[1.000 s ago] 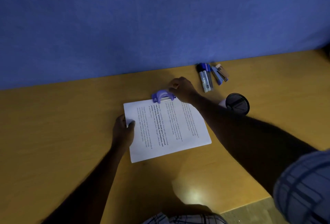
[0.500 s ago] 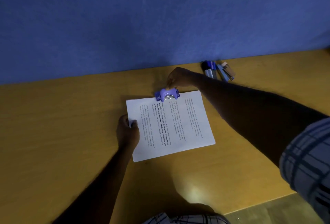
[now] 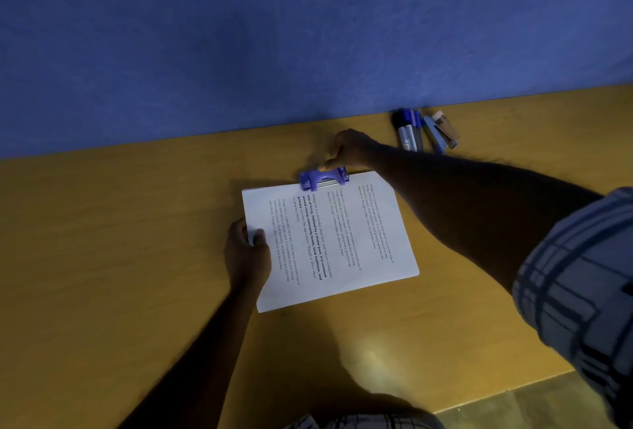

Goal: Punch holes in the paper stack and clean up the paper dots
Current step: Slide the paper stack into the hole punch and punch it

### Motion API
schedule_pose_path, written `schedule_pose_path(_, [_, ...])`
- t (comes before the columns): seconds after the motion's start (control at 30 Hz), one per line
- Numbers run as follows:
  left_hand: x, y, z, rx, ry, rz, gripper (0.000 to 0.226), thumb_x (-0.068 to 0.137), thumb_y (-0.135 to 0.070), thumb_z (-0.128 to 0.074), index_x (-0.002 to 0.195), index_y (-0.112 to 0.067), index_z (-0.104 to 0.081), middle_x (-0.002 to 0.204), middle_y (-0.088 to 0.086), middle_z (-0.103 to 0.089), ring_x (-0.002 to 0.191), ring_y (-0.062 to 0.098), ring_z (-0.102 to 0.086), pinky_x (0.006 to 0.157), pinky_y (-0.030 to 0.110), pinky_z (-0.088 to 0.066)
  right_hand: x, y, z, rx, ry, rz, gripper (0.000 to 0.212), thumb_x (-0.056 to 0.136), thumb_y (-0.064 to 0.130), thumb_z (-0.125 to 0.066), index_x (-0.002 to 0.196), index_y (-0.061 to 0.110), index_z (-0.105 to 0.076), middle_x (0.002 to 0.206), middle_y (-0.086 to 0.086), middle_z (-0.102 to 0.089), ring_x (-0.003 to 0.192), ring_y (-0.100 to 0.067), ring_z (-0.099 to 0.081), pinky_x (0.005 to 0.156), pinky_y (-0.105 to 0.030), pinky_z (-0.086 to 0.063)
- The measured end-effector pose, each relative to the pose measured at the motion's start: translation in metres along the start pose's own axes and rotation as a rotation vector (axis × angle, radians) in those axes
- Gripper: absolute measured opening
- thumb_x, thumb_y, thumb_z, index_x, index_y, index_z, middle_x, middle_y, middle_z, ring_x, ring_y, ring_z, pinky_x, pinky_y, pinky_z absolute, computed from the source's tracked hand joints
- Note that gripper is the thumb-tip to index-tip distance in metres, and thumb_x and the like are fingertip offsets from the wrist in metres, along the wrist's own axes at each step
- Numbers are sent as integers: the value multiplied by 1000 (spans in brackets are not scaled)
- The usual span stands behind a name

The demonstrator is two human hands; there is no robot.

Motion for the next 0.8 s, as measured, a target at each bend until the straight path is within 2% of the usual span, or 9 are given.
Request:
schedule_pose_path(0.13, [-1, 1, -2, 19, -21, 1, 25, 93, -18, -58, 117, -10, -54, 115, 11, -63, 91, 16, -57, 73, 31, -46, 3, 2, -1, -16, 15, 29, 63, 70, 58, -76, 106, 8, -62, 106, -12, -63, 92, -23, -55, 77, -33, -47])
schedule_pose_path(0.33, [-2, 1, 1, 45, -37, -9, 26, 93, -17, -58, 117, -7, -55, 114, 13, -64, 93, 23, -61, 74, 33, -49, 6, 4, -3, -38, 48, 36, 60, 74, 54, -75, 107, 7, -61, 107, -14, -64, 86, -21, -51, 72, -30, -42])
schedule_pose_path(0.43, [-3, 0, 2, 42, -34, -15, 25, 93, -17, -57, 117, -7, -55, 114, 12, -64, 93, 23, -62, 76, 36, -52, 8, 5, -3, -56, 66, 27, 62, 74, 55, -74, 110, 7, -59, 107, -12, -63, 88, -22, -51, 75, -30, -43])
schedule_pose_path(0.6, [-3, -1, 1, 17, -28, -3, 25, 94, -15, -56, 118, -7, -55, 114, 12, -64, 90, 17, -57, 73, 32, -48, 5, 6, 0, -56, 52, 27, 64, 73, 58, -74, 111, 8, -59, 106, -9, -59, 91, -22, -51, 78, -32, -44])
schedule_pose_path(0.8, [0, -1, 1, 15, -12, 7, 23, 93, -14, -56, 115, -9, -56, 115, 11, -64, 97, 25, -62, 81, 39, -55, -2, 2, 0, 49, 53, 41, 67, 77, 60, -69, 118, 8, -61, 116, -11, -61, 101, -23, -56, 87, -35, -46])
Point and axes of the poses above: each hand's wrist, its own x-axis towards the middle knuckle, its own z-axis out of the back of the hand, y = z × x, the point moved 8 cm from there along x, towards the middle knuckle
